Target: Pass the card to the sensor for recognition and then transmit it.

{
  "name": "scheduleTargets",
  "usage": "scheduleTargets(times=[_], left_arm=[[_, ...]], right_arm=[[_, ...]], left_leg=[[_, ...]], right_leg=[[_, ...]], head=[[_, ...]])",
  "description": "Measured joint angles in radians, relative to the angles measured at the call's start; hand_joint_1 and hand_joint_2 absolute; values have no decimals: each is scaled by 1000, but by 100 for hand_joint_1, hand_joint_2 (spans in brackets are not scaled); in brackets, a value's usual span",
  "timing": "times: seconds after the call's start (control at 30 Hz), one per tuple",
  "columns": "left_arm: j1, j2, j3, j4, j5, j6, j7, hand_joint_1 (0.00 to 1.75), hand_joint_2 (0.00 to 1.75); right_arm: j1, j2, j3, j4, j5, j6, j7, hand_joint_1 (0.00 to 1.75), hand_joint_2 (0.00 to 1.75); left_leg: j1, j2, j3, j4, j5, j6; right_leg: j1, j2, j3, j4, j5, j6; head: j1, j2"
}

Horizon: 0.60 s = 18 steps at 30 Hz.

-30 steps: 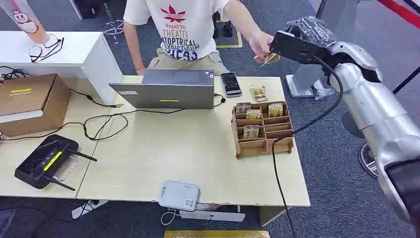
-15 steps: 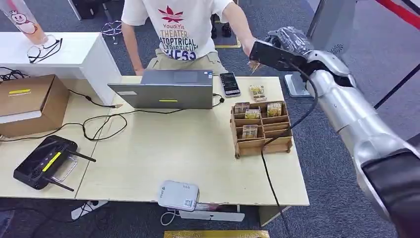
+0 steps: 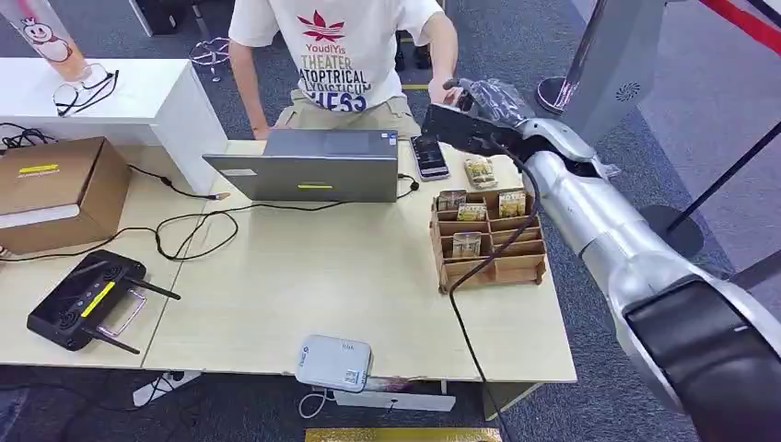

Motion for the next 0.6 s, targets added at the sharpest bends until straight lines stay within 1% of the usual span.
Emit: scheduleTargets(times=[0.2,0.33,0.53,0.6], left_arm=[[0,1,0,0,1,-6,1,0,0],[0,1,0,0,2,-8,1,0,0],[1,2,0,0,16,-1,-7,0,0],[2,2,0,0,22,2,-15,0,0]], right_arm=[[0,15,1,16,1,-14,-6,0,175],[12,15,-3,18,-5,-37,-34,0,175],[81,14,-37,-36,-45,-57,-77,0,175],[129,6,-64,-91,-69,-64,-93,0,175]], left_leg=[[0,0,0,0,0,0],[0,0,0,0,0,0],[0,0,0,0,0,0],[0,0,0,0,0,0]], right_leg=[[0,0,0,0,0,0],[0,0,0,0,0,0],[0,1,0,0,0,0],[0,0,0,0,0,0]], head=[[0,0],[0,0],[0,0],[0,0]])
